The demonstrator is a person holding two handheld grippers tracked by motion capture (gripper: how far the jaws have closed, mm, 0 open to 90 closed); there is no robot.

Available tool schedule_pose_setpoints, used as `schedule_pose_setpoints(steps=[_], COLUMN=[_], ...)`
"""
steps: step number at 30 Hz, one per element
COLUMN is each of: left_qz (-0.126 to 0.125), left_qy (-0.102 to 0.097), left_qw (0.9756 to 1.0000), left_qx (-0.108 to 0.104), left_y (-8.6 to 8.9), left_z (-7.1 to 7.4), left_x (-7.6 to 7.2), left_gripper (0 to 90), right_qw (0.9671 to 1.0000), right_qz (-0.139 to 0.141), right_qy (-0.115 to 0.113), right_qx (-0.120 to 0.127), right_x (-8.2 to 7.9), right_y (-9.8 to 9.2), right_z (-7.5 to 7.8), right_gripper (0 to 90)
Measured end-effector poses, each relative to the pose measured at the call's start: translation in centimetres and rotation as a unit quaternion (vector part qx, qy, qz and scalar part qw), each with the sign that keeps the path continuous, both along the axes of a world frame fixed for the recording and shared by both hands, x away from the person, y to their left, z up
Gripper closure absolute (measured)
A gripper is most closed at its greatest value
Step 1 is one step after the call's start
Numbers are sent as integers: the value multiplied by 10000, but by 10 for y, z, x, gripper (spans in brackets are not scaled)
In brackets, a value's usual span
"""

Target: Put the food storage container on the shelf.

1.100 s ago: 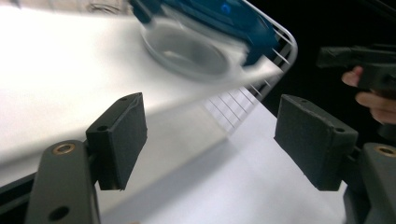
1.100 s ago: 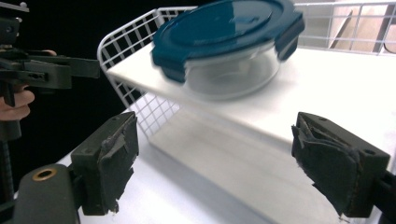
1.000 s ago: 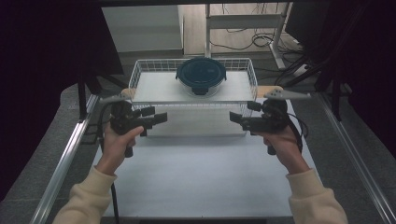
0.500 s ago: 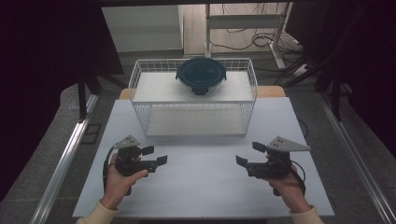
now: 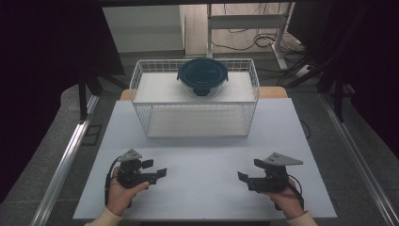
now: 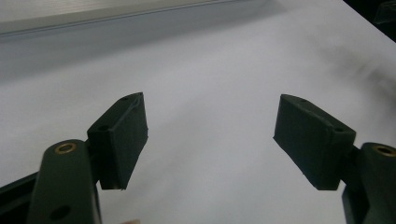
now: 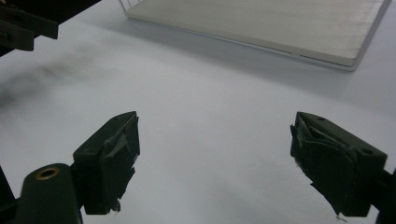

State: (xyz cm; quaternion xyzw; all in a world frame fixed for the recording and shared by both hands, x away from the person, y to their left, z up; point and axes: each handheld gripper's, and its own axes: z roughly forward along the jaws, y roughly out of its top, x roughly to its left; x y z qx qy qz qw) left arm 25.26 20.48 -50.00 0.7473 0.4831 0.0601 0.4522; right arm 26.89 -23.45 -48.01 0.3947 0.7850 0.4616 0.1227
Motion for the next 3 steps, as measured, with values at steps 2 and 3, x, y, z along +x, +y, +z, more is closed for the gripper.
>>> schedule_pose_setpoints(steps=[2,3], left_qz=[-26,-15], left_qy=[26,-5], left_qw=[9999,10000], left_qx=[-119,-83], left_y=[1,1], left_z=[0,0], left_x=[0,0], left_gripper=[254,254], right_qw=[10000,10000], right_qz=[-29,-48], right_qy=[-13,-7], right_qx=[9,13], right_x=[1,1], right_y=[-1,-2], right_z=[0,0], right_gripper=[156,156])
